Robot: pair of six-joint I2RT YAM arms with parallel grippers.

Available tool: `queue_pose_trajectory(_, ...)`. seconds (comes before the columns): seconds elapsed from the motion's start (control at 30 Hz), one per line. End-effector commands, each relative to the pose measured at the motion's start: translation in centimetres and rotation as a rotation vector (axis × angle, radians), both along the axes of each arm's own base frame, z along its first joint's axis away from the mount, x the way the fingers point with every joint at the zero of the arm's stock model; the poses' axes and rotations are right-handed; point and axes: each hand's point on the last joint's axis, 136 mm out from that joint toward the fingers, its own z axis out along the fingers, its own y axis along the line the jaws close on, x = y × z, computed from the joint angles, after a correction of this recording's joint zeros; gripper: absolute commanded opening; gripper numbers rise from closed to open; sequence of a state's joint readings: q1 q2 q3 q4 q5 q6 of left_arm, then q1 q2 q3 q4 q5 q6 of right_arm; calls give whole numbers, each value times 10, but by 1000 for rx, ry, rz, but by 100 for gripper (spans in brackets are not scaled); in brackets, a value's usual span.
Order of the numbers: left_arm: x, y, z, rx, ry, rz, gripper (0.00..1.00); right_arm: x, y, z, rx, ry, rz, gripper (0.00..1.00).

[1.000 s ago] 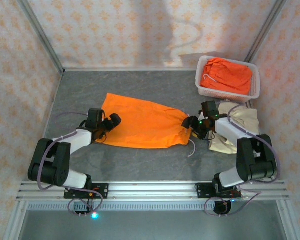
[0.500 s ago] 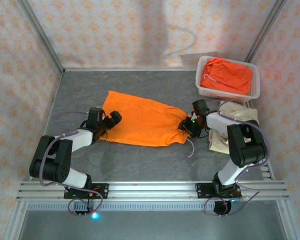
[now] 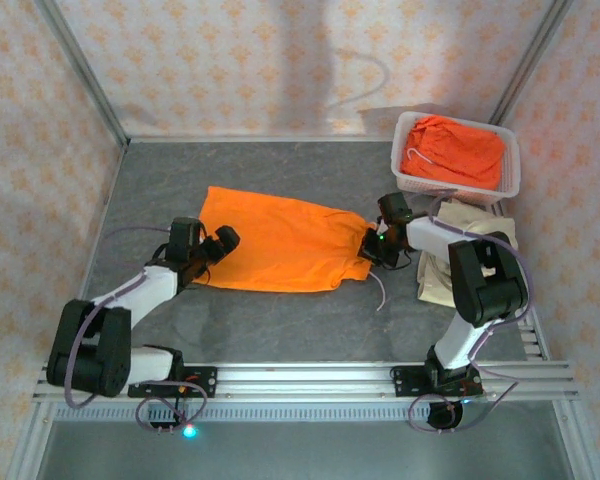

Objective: Fold and stack the shorts

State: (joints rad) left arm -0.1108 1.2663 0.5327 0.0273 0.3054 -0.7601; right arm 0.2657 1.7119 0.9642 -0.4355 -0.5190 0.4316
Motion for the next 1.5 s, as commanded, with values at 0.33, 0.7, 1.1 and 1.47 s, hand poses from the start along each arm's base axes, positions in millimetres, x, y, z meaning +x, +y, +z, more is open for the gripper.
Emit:
queue_pose_trajectory(0.33, -12, 14, 38, 61, -78, 37, 100, -15, -78, 41, -454, -12, 66, 0)
queue_pose_trajectory(0.7, -9, 9, 47, 27, -107, 24, 100, -12, -107, 81, -651, -37, 128, 0)
queue_pose_trajectory(1.1, -8, 5, 52, 18, -117, 5, 100, 3, -152, 180, -1072, -79, 184, 0)
queue_pose_trajectory(1.47, -12, 5, 49, 13, -113, 8, 100, 28, -98, 221, -1350, -132, 312, 0)
